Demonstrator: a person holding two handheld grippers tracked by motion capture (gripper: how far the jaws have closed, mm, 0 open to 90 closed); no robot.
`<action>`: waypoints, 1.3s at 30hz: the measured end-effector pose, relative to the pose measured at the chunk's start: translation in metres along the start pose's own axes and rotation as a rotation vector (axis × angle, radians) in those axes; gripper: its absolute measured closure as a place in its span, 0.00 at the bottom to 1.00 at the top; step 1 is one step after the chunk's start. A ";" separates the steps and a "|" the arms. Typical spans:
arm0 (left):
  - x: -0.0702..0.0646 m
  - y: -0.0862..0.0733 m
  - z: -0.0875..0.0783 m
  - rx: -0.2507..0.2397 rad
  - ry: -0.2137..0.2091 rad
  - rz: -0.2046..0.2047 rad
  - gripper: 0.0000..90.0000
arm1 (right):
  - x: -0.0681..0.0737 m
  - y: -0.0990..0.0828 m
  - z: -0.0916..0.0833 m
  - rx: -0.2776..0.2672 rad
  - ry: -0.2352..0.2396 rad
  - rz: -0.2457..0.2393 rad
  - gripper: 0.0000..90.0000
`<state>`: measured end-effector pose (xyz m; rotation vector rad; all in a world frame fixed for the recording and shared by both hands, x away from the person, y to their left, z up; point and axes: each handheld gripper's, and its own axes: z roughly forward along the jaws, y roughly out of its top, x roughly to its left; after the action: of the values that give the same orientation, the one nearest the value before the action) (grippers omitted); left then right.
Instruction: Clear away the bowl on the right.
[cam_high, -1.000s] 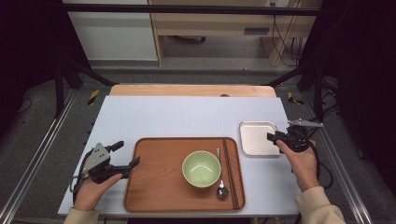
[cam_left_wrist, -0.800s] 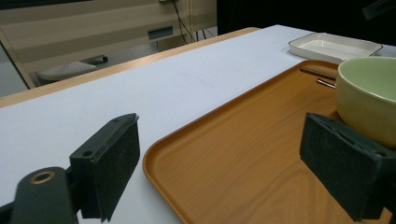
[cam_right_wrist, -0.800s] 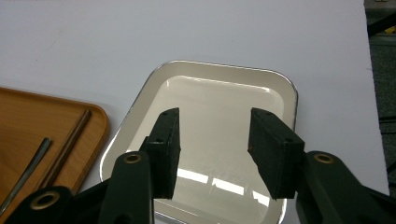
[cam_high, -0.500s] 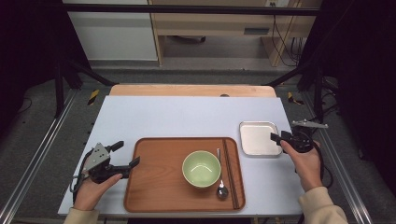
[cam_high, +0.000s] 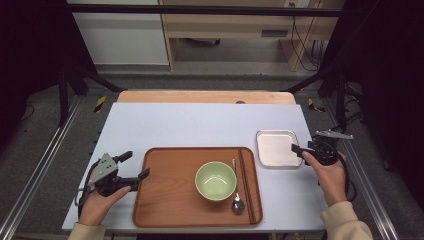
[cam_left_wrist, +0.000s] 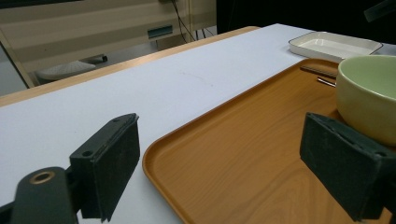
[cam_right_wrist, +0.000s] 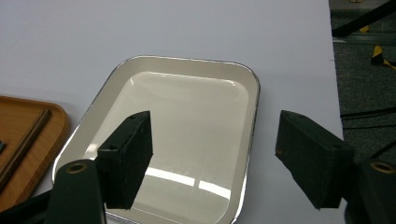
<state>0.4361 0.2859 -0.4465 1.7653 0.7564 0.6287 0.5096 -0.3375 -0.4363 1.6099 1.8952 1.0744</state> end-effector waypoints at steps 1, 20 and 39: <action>0.000 0.000 0.000 0.000 0.000 0.000 0.13 | 0.000 -0.001 0.000 0.003 0.005 0.004 0.28; 0.000 0.000 0.000 0.001 0.000 0.000 0.13 | -0.003 -0.011 0.007 -0.039 -0.031 -0.030 0.33; 0.000 0.000 0.000 0.001 0.000 0.001 0.13 | -0.007 -0.013 0.022 -0.069 -0.117 -0.093 0.29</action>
<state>0.4361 0.2861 -0.4467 1.7667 0.7561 0.6285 0.5190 -0.3386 -0.4609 1.4971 1.8180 0.9754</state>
